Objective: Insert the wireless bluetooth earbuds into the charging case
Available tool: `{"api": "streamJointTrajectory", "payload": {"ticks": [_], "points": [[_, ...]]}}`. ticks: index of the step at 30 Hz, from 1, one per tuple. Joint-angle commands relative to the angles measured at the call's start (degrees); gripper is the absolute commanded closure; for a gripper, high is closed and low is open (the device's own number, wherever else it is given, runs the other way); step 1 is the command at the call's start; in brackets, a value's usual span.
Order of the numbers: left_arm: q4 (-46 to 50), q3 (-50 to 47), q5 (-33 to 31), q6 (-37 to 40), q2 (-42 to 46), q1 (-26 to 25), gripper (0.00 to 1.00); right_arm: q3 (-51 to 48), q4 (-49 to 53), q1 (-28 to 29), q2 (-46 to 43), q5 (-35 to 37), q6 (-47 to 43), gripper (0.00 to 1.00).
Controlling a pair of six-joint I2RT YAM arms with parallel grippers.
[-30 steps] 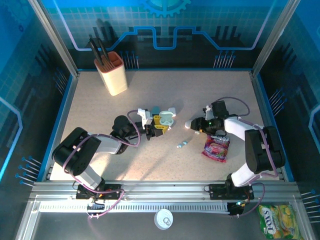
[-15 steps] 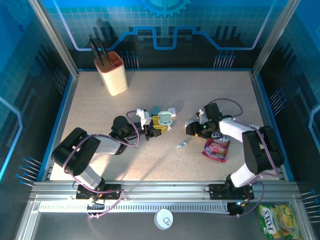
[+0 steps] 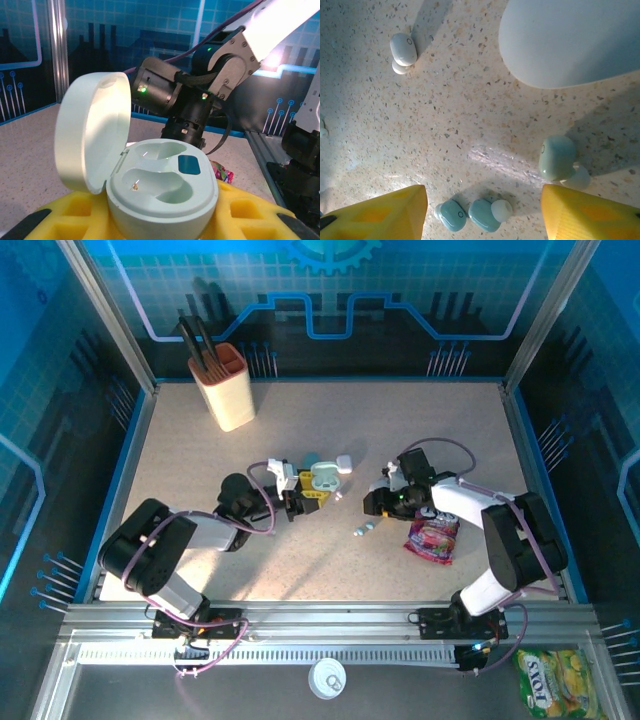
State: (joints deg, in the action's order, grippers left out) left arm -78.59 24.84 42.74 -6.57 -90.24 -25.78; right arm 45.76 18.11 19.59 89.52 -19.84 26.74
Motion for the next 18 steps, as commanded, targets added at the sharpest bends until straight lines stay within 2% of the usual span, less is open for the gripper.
{"api": "streamJointTrajectory", "payload": {"ticks": [1,5,9,14,18], "points": [[-1.75,-0.92,0.79,-1.54,1.03,2.52,0.65,3.14,6.26,1.95,-3.86,6.52,-2.23,0.38],[-1.75,-2.49,1.21,-1.53,1.87,5.86,0.64,6.52,12.11,5.68,-5.9,19.91,-3.62,0.38],[-1.79,-4.01,0.66,-1.8,3.55,9.33,0.66,9.5,16.21,10.62,-4.23,34.36,-5.16,0.38],[-1.75,-4.58,1.71,-3.44,4.53,12.8,0.67,12.25,16.7,14.38,-0.34,41.64,-4.79,0.34],[-1.74,-5.04,2.07,-3.25,5.32,13.8,0.67,14.91,17.65,16.61,4.3,45.43,-3.62,0.46]]}}
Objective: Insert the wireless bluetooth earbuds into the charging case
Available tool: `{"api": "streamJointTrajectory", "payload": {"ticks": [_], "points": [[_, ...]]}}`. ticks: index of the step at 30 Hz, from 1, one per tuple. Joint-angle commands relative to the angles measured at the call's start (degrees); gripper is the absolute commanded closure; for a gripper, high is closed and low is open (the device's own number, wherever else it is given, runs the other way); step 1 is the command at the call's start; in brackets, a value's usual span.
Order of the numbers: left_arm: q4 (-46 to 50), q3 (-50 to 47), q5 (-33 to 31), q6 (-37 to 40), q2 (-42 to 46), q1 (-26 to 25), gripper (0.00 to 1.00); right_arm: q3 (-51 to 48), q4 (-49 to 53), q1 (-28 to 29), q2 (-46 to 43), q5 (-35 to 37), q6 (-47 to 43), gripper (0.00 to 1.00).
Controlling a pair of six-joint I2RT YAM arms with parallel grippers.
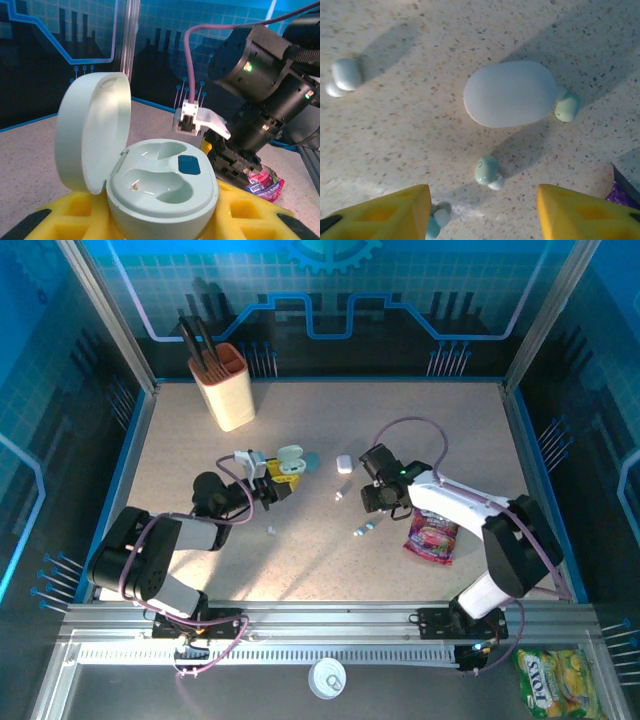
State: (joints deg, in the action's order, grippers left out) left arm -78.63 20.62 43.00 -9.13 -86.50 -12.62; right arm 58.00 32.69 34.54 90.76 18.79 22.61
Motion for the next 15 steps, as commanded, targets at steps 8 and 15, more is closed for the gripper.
{"api": "streamJointTrajectory", "payload": {"ticks": [8,15], "points": [[-1.7,-0.93,2.76,-0.57,1.6,1.1,0.68,9.68,9.29,5.16,13.88,14.28,3.34,0.58],[-1.71,-0.84,3.2,-0.29,1.25,1.2,0.68,12.73,12.47,6.68,18.52,16.46,5.67,0.63]]}}
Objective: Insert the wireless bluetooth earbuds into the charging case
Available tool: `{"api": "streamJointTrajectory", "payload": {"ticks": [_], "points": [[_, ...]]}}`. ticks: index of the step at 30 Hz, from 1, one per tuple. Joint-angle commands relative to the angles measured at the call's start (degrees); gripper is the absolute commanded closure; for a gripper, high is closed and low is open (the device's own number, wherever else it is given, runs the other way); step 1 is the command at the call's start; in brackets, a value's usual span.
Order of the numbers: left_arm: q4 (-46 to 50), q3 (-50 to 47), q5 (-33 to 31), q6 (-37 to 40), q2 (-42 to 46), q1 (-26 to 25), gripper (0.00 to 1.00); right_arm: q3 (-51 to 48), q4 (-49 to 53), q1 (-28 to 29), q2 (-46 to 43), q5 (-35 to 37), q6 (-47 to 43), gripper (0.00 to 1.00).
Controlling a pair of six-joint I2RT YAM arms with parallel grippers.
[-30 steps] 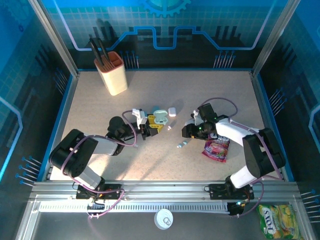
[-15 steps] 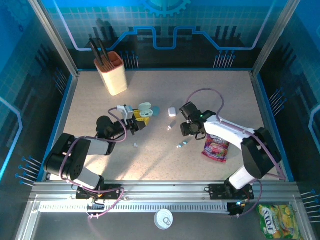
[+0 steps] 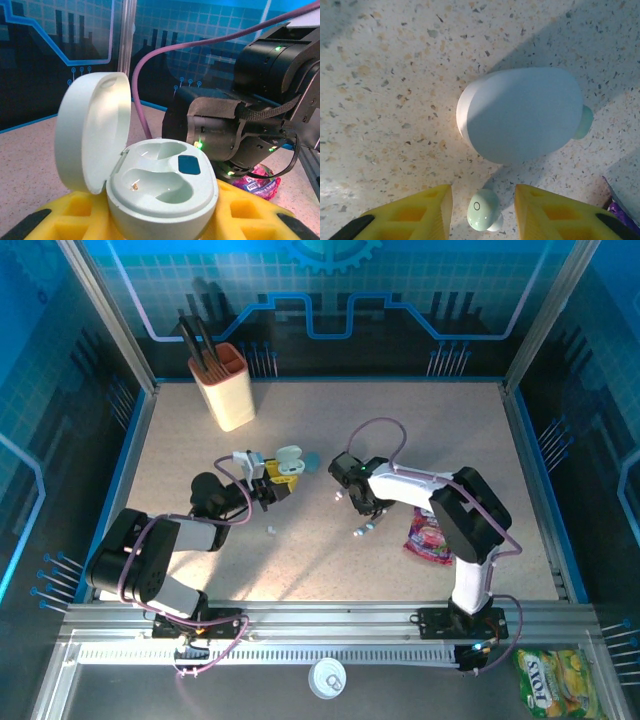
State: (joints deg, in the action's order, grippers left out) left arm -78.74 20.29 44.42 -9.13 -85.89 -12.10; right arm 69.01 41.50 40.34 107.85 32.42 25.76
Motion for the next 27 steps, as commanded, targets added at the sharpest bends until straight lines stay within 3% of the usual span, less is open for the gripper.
{"api": "streamJointTrajectory", "payload": {"ticks": [1,27], "points": [[-1.58,-0.51,1.81,-0.29,0.61,0.72,0.68,1.8,3.76,0.97,1.64,2.86,2.72,0.65],[-1.59,-0.45,2.69,-0.98,0.63,0.76,0.68,0.82,4.41,0.07,3.96,0.67,4.4,0.75]]}}
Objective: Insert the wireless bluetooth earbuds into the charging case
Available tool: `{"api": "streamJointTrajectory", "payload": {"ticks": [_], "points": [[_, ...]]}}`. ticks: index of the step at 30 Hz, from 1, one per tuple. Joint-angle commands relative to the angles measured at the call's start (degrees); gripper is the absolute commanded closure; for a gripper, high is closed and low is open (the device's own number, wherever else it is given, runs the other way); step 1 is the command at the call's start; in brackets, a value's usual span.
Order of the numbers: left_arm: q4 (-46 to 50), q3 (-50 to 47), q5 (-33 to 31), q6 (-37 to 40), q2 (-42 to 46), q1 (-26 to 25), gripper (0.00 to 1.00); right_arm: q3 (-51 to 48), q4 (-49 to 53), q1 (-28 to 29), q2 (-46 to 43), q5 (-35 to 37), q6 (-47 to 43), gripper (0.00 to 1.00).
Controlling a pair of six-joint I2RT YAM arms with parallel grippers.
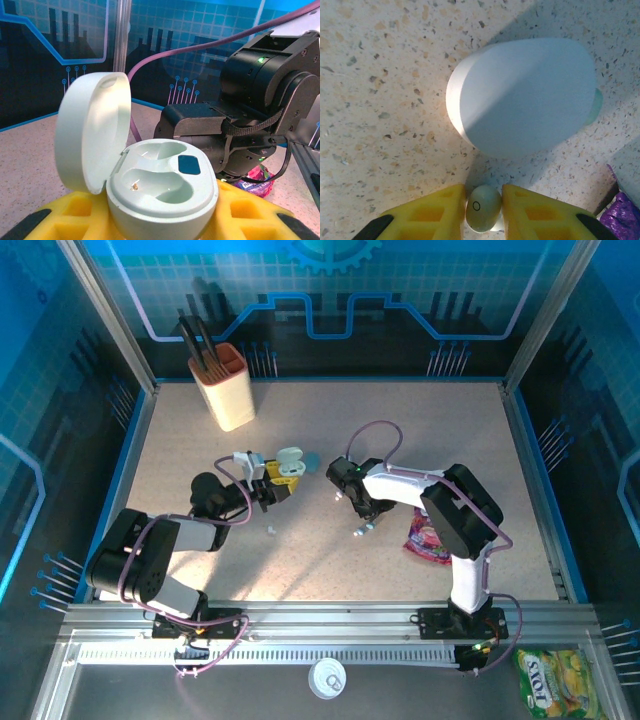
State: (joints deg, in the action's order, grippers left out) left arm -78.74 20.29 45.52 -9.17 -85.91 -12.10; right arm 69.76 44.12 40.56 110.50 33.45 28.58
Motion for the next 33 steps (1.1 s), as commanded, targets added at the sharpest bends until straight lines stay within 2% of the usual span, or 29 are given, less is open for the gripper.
{"api": "streamJointTrajectory", "payload": {"ticks": [1,5,11,20,28,30,33], "points": [[-1.59,-0.47,1.68,-0.99,0.63,0.76,0.68,-0.12,1.64,-0.18,1.39,-0.44,1.64,0.74],[-1.59,-0.41,1.86,-0.98,0.65,0.76,0.68,-0.83,1.06,-0.73,0.36,-1.9,1.7,0.79],[-1.59,-0.52,1.39,-0.15,0.4,0.74,0.68,-1.54,-0.01,-0.65,-4.6,-3.74,0.96,0.78],[-1.58,0.43,2.91,-0.7,-0.76,0.38,0.68,-4.01,-4.2,-2.24,-16.41,-17.59,-0.54,0.76],[-1.59,2.45,5.08,-0.59,-2.74,-1.86,0.69,-6.99,-9.22,-3.31,-27.66,-30.25,-1.25,0.75],[-1.54,3.03,5.36,-0.25,-3.3,-2.68,0.72,-8.36,-11.21,-4.08,-30.75,-34.06,-0.69,0.75],[-1.59,3.78,5.55,-0.19,-4.02,-3.35,0.73,-10.38,-13.33,-5.42,-33.85,-35.56,-0.19,0.76]]}}
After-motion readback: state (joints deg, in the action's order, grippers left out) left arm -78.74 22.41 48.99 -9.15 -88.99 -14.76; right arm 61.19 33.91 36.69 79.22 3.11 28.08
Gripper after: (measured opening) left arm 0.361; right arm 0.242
